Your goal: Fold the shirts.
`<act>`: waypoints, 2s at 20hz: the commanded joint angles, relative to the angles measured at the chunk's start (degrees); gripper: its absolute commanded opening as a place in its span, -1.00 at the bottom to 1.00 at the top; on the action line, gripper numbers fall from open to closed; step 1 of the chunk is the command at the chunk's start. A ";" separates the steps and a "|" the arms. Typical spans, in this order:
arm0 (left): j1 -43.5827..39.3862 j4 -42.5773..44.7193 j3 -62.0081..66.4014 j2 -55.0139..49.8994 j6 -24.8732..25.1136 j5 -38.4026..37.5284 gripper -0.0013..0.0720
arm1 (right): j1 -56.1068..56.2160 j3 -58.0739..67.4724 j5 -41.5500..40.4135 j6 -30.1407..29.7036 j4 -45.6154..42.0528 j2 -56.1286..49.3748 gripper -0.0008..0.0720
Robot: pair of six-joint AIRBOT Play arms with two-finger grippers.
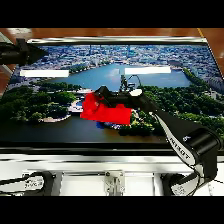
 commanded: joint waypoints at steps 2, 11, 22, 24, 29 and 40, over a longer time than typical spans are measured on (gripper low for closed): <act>-0.90 0.98 -0.39 0.26 0.61 -0.50 -0.86 | -7.06 0.02 14.19 1.51 -13.29 3.63 0.78; -0.22 2.67 -0.39 0.28 2.14 -1.75 -0.86 | -16.57 -5.31 23.58 19.19 -52.19 5.68 0.88; -1.29 -1.14 -0.33 0.31 -1.01 -4.11 -0.86 | -16.52 -5.53 16.41 4.79 -23.08 -3.08 -0.82; -1.29 -3.04 -0.28 0.33 -1.03 -4.13 -0.86 | -18.82 -4.22 16.28 -1.27 -20.90 -1.29 -0.82; -2.80 -9.42 -0.28 0.57 -1.01 -5.11 -0.86 | -35.41 2.43 16.48 -1.92 -24.37 7.93 -0.82; -7.48 -17.00 -0.26 2.08 -1.68 -4.92 -0.86 | -82.27 3.39 37.92 3.39 -56.41 14.34 -0.82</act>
